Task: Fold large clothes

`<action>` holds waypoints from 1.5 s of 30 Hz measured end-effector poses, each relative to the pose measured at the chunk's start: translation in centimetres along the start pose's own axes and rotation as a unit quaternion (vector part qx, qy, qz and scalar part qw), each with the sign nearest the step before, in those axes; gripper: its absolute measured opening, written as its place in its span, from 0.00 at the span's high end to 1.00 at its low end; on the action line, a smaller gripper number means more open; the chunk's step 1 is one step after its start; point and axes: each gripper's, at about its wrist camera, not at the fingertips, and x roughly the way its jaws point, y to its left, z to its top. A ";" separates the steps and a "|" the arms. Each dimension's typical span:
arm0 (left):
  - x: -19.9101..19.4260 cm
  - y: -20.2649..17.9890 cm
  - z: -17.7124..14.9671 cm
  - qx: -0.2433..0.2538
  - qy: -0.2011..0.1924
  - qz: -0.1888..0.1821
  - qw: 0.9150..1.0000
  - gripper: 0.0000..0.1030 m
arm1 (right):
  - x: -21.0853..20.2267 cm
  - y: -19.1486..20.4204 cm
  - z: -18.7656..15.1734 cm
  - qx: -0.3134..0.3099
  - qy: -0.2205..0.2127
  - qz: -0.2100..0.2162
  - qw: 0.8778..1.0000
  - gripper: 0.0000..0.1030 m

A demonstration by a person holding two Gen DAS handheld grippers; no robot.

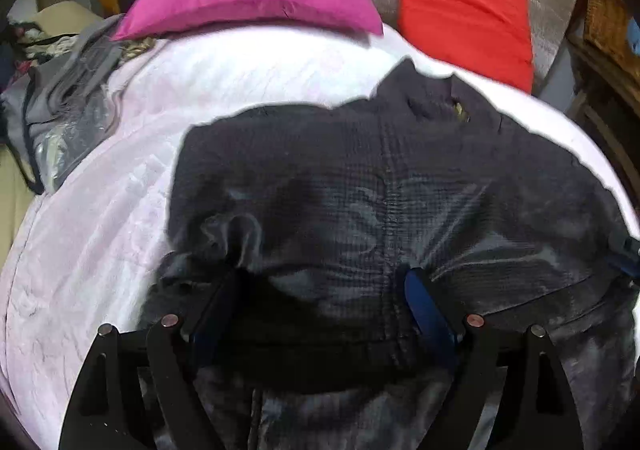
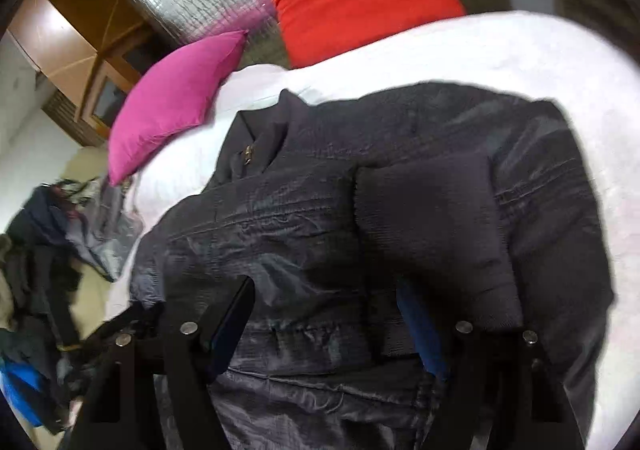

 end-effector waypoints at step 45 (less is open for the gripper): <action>-4.5 0.8 -1.7 -0.008 -0.042 0.021 0.999 0.15 | -2.6 0.9 -0.6 -0.048 -0.016 -0.087 0.995 0.22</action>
